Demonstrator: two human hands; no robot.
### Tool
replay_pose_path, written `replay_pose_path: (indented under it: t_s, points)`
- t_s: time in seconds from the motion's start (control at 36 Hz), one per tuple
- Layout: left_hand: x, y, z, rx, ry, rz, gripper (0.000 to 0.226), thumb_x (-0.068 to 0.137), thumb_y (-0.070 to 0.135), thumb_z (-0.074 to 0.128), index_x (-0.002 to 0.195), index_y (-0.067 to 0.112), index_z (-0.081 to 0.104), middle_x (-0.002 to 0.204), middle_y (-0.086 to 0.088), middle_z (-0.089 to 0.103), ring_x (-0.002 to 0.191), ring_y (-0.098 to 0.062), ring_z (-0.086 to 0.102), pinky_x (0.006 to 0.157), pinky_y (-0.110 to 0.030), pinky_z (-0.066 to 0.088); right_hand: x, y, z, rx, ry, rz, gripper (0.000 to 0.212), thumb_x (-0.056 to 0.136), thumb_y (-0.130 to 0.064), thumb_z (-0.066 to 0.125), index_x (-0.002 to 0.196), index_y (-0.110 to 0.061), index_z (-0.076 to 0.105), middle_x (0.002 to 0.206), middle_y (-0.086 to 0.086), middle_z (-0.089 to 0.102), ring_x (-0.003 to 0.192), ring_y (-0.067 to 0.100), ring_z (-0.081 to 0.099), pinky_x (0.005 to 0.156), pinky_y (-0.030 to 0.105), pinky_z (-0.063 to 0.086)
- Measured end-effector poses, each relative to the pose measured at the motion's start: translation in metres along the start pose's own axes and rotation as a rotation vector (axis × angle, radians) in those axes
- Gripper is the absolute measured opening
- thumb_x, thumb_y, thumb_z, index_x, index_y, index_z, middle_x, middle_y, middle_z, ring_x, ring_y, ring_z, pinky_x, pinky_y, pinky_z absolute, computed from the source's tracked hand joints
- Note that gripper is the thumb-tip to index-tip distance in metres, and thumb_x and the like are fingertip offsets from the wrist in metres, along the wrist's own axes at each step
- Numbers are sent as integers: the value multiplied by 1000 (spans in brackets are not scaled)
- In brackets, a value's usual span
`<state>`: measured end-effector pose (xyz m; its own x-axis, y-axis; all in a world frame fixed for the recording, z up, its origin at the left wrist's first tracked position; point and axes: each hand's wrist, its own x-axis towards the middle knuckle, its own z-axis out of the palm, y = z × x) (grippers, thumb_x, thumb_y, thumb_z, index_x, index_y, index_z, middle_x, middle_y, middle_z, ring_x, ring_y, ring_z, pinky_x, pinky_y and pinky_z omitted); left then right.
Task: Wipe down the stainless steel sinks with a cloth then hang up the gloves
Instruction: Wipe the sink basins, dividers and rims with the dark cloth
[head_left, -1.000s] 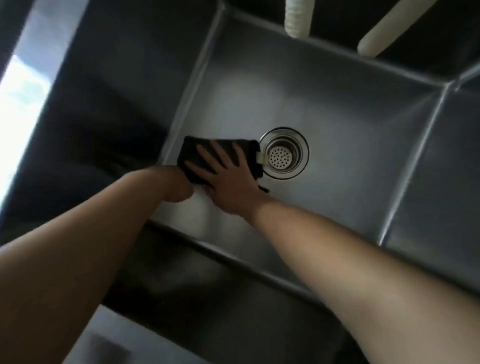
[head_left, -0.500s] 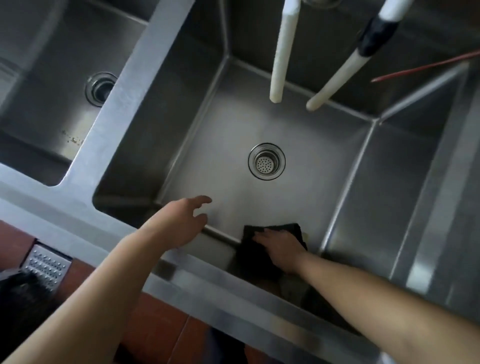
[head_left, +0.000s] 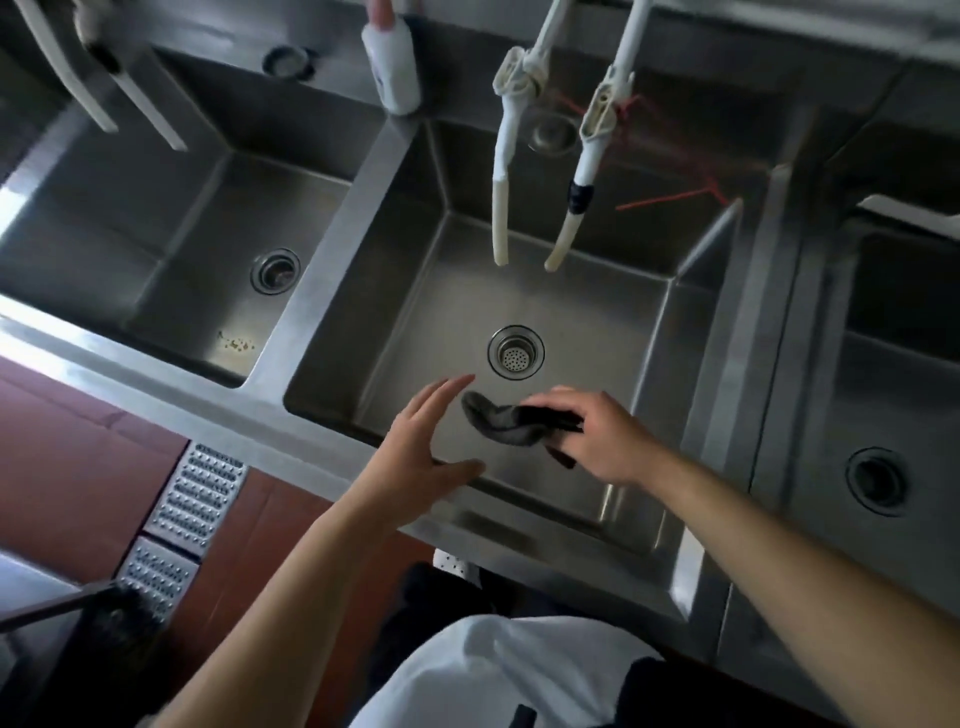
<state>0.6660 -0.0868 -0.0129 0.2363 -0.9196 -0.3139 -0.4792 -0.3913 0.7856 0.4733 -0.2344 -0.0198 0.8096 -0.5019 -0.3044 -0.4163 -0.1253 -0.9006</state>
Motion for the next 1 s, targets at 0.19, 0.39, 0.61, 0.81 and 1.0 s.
replay_pose_path:
  t_s: [0.19, 0.39, 0.61, 0.81, 1.0]
  points:
    - [-4, 16, -10, -88, 58, 78, 38, 74, 6, 82, 93, 34, 64, 87, 16, 69, 83, 0, 63, 80, -20, 48, -47, -26, 19, 275, 80, 2, 32, 88, -2, 68, 113, -23, 66, 113, -8, 70, 113, 2, 60, 99, 14, 41]
    - [-27, 15, -15, -109, -36, 128, 35, 73, -7, 74, 96, 19, 66, 90, 1, 71, 88, -12, 70, 86, -34, 54, -69, -25, 94, 177, 532, 122, 32, 78, -9, 80, 108, -18, 71, 105, -7, 71, 99, -9, 60, 88, 7, 38]
    - [-30, -21, -37, -231, -380, 211, 45, 74, 15, 83, 112, 34, 70, 104, 11, 74, 99, -3, 68, 88, -20, 51, -89, -61, 126, 425, 662, 94, 30, 86, -2, 70, 101, -28, 72, 95, -8, 75, 92, 1, 68, 81, 11, 48]
    - [6, -10, -12, -447, -578, 36, 19, 87, 6, 71, 106, 9, 72, 98, -13, 73, 93, -19, 66, 86, -37, 55, -102, -42, 106, 591, 832, 300, 18, 86, -7, 71, 104, -7, 73, 96, 8, 75, 87, 12, 67, 83, 26, 51]
    - [99, -27, 48, -1, -391, -146, 33, 91, 7, 66, 118, 27, 65, 108, -10, 72, 100, -28, 66, 93, -42, 54, -96, 19, 33, -259, 939, 513, 40, 89, -22, 68, 126, -11, 64, 132, 10, 60, 126, 26, 52, 105, 34, 39]
